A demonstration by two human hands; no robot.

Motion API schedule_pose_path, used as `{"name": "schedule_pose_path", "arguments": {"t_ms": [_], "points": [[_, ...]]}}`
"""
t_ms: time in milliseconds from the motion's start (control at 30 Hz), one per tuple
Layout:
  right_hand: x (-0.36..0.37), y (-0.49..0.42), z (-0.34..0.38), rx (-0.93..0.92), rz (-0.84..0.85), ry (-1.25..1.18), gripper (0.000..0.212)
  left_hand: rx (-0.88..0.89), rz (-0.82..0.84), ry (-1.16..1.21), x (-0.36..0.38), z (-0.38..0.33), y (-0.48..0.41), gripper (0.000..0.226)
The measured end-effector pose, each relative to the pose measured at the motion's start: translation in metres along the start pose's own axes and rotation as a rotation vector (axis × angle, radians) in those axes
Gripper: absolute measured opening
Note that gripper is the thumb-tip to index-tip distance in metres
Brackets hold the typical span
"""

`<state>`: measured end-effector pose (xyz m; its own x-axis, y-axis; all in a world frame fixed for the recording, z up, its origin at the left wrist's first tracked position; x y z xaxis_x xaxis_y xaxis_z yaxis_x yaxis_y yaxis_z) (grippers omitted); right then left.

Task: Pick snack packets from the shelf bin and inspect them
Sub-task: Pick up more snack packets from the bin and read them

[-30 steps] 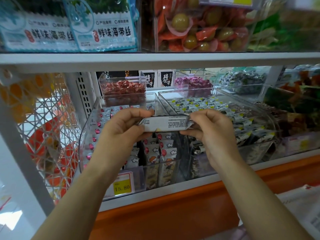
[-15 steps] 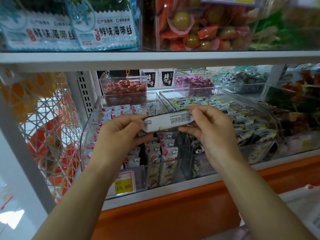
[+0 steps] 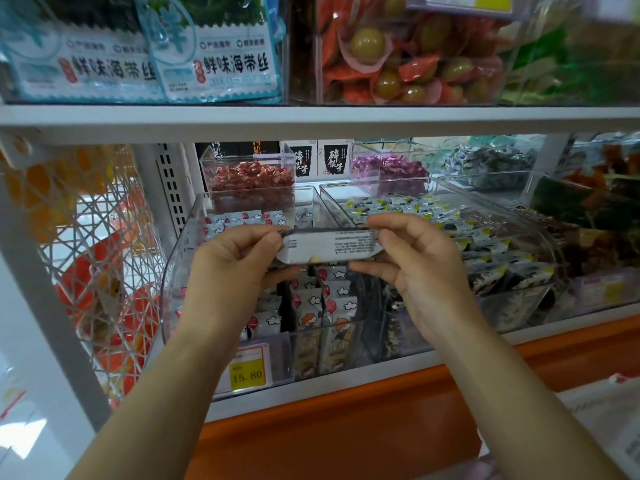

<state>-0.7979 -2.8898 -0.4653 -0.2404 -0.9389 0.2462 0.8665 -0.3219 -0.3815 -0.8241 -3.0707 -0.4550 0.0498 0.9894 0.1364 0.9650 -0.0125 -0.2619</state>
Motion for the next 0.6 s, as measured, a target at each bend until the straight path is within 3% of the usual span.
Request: {"name": "schedule_pose_path", "arguments": {"t_ms": [100,200,367,600], "points": [[0.0021,0.0006,0.0002,0.01,0.036,0.01,0.019,0.034,0.007,0.003,0.0008,-0.0026,0.0008,0.018],[0.0011,0.0014,-0.0004,-0.054,0.018,0.178,0.007,0.082,0.046,-0.019,0.0023,-0.0045,0.0025,0.022],[0.003,0.0033,0.002,-0.084,-0.047,0.238,0.019,0.147,0.115,-0.1,0.0025,-0.0043,0.0052,0.028],[0.0042,0.0062,0.0025,-0.207,-0.127,0.412,0.018,0.06,0.102,-0.093,0.0087,-0.0034,0.0068,0.026]]}}
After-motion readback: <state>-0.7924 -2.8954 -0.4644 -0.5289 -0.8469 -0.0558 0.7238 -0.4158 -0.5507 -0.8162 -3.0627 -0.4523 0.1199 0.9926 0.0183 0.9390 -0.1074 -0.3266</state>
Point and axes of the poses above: each hand's wrist, its own y-axis away from the middle knuckle, its own x-axis out of the palm, z = x × y, the point moved 1 cm from there along -y, towards the middle knuckle, and after that the axes turned 2 degrees about -z, right-handed, at the moved point
